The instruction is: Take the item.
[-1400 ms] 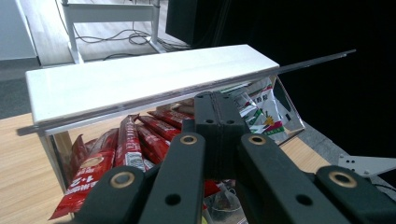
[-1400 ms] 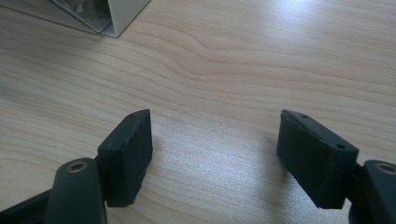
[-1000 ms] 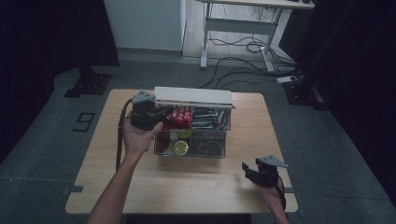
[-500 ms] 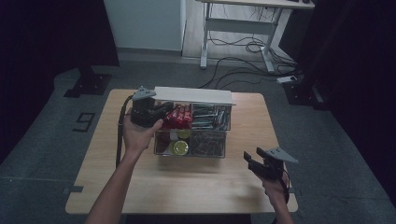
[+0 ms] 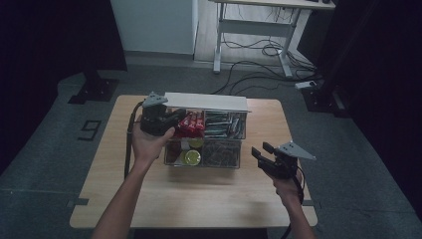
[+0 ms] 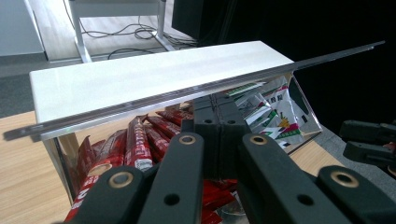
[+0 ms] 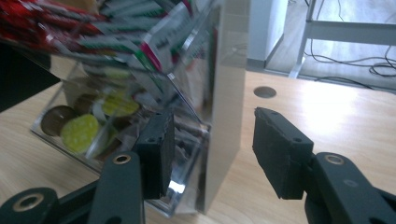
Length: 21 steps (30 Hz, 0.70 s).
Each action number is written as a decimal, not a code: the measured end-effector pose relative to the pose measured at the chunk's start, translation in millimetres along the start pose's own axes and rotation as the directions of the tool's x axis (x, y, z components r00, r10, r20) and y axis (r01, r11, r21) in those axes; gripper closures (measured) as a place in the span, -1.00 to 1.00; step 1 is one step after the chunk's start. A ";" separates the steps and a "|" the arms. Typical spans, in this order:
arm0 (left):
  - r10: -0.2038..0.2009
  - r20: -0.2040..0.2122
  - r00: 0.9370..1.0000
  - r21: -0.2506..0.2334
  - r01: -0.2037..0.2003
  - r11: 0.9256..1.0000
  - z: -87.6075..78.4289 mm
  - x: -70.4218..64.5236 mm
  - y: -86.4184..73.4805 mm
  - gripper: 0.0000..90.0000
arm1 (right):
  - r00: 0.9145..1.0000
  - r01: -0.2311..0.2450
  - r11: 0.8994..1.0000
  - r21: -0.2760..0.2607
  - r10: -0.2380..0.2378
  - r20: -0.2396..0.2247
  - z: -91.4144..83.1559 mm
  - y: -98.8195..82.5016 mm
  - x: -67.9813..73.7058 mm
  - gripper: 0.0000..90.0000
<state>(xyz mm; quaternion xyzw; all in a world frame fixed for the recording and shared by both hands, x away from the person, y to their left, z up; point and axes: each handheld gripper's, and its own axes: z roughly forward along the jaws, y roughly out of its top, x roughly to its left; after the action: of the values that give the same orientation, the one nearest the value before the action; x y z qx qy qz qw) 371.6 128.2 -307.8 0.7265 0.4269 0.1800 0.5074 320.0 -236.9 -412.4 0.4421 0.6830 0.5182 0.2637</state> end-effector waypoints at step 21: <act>-0.007 0.017 1.000 0.006 0.007 1.000 -0.6 0.7 2.2 0.98 | 0.998 0.059 0.998 -0.015 -0.060 -0.036 18.3 41.2 23.0 0.19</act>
<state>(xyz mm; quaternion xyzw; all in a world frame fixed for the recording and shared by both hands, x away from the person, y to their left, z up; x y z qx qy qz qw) 372.5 128.8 -305.8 0.7281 0.4257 0.1706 0.5095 337.8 -205.1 -377.3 0.4101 0.6971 0.5227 0.2694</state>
